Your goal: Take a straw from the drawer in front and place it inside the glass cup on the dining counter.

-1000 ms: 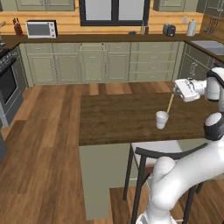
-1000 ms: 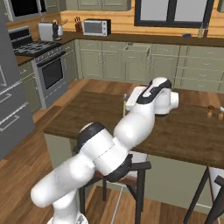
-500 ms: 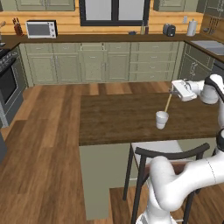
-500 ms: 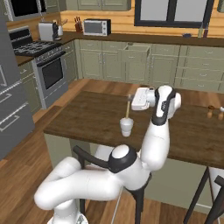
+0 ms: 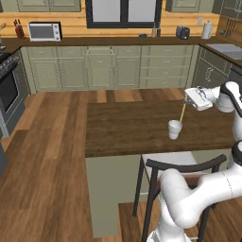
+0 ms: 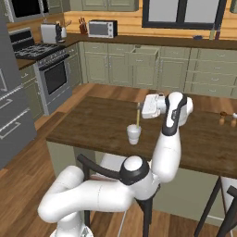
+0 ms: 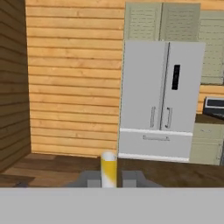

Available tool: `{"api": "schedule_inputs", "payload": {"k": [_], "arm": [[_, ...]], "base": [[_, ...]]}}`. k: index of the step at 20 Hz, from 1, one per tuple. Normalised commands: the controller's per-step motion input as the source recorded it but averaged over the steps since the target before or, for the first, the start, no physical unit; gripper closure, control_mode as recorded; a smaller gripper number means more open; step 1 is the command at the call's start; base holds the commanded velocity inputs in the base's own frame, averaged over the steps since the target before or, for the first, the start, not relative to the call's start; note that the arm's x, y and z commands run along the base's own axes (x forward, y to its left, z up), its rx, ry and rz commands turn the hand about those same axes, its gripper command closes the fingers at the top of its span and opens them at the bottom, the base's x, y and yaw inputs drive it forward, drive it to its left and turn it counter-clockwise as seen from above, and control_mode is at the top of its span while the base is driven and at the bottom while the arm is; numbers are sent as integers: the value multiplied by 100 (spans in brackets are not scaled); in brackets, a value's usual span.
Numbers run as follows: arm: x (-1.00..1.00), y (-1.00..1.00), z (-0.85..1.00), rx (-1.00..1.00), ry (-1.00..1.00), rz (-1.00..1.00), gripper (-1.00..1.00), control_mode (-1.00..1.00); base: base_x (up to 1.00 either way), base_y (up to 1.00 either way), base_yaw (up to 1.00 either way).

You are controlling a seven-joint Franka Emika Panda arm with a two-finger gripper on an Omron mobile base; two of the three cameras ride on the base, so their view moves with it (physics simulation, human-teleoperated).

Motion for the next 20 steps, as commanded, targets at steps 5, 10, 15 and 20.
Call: {"api": "schedule_inputs", "payload": {"k": [5, 10, 15, 20], "arm": [[-4, 7, -13, 0, 0, -5, 100, -100], [-4, 20, -13, 0, 0, -5, 100, -100], [8, 20, -10, 0, 0, -4, 100, -100], [27, 1, -13, 0, 0, -3, 100, -100]], "base": [[0, 0, 0], [0, 0, 0], [0, 0, 0], [0, 0, 0]]}}
